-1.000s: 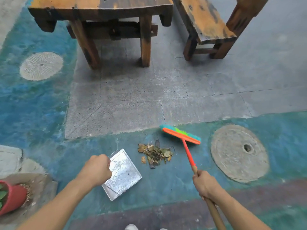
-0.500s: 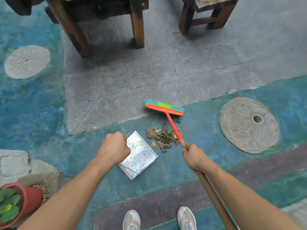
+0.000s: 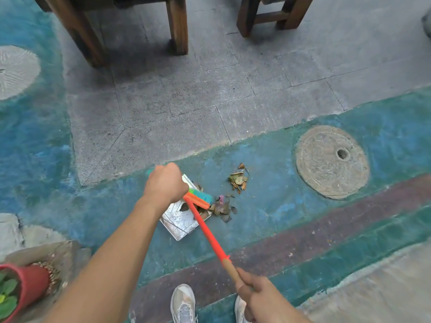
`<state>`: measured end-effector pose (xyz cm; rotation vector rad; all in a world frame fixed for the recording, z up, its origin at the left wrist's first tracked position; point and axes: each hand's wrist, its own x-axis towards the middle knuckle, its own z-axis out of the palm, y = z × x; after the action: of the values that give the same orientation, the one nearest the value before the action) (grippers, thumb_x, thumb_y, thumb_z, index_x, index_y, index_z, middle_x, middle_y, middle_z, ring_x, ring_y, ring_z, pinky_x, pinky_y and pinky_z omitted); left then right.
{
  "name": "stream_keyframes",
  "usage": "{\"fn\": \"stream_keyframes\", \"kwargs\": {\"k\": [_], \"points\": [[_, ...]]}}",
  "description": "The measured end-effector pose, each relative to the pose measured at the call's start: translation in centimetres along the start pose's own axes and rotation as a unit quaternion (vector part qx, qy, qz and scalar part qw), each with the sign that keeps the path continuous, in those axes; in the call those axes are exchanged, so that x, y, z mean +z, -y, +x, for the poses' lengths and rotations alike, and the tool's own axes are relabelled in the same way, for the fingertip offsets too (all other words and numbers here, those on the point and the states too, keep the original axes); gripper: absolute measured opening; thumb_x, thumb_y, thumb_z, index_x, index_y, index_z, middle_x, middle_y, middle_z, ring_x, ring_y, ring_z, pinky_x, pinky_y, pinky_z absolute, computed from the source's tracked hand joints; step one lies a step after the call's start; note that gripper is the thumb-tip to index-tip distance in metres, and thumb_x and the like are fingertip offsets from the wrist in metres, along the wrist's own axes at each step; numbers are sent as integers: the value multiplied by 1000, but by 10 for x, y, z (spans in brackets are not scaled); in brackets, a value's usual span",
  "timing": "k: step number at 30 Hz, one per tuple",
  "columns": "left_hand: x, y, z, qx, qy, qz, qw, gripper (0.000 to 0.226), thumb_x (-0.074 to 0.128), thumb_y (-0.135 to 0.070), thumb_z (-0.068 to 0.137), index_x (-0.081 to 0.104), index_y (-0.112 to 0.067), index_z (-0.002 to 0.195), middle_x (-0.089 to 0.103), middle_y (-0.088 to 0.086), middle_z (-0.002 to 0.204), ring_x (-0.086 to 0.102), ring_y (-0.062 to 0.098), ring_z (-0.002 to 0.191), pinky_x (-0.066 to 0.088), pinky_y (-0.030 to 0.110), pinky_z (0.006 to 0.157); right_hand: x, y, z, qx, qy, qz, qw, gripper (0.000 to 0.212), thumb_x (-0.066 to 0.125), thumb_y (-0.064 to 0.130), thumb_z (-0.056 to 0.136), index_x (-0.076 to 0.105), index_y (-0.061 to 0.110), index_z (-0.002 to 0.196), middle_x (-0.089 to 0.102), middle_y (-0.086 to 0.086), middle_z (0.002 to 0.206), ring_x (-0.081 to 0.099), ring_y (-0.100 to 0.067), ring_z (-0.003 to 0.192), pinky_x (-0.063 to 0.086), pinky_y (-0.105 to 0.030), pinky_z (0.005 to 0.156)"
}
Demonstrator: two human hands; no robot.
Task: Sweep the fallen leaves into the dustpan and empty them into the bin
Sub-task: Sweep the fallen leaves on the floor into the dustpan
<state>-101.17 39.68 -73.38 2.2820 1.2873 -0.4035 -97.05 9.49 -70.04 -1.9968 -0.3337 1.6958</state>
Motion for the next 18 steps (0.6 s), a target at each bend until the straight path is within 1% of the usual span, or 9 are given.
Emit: {"fn": "stream_keyframes", "kwargs": {"k": [3,5,6,8,10,12,15,16,18], "points": [[-3,3,-4,13,8,9,1000,7,56,-9,69,59,-4,66,54,14,66,57,37,76,48,36,67,-14,6,-27,-10,22,58,998,50,38,15,102,58,57,120,64,8,65,36,-6,46,27,-19,52],[-6,5,-10,29,27,8,999,8,53,-8,70,56,-9,63,51,14,66,53,37,77,50,38,73,-27,4,-35,2,-4,71,997,46,39,16,104,58,53,124,48,7,52,31,-10,43,23,-20,45],[-7,6,-13,31,37,1,999,10,50,-6,68,53,-10,59,50,14,63,54,38,78,50,37,72,-33,5,-35,14,-29,60,998,43,39,21,104,55,55,126,38,3,51,29,-11,41,23,-20,41],[-10,9,-19,28,49,-18,998,14,46,-3,63,48,-10,51,47,13,56,52,39,73,47,34,64,-49,8,-25,36,-81,36,995,41,39,30,104,47,59,130,33,2,51,27,-12,36,26,-18,35],[-11,8,-25,35,59,-21,997,16,46,-2,62,47,-10,48,46,12,52,54,40,73,44,30,60,-65,8,-6,29,-135,-39,990,43,39,31,103,40,51,140,40,5,49,35,-15,33,34,-22,32],[-7,3,-32,53,73,-8,996,17,46,-1,61,45,-10,47,42,11,50,57,42,76,40,28,58,-76,4,17,32,-179,-118,976,44,38,32,101,39,37,145,54,3,60,50,-18,38,45,-28,36],[10,-7,-45,77,95,15,992,18,47,-2,62,42,-10,47,40,10,50,48,39,69,35,27,55,-78,-10,37,80,-231,-175,954,36,35,32,100,48,25,132,64,-9,86,63,-27,62,57,-38,60],[17,-9,-48,85,98,21,991,17,46,-2,62,40,-10,47,39,10,50,48,40,68,34,28,54,-73,-15,39,97,-242,-168,951,32,34,31,100,49,22,126,64,-12,89,64,-29,65,57,-37,60],[26,-13,-51,94,96,23,991,14,45,-4,61,41,-9,49,39,11,52,48,41,67,37,29,53,-56,-28,37,119,-239,-126,955,30,32,28,99,50,21,122,64,-11,87,62,-26,56,52,-31,48]]}}
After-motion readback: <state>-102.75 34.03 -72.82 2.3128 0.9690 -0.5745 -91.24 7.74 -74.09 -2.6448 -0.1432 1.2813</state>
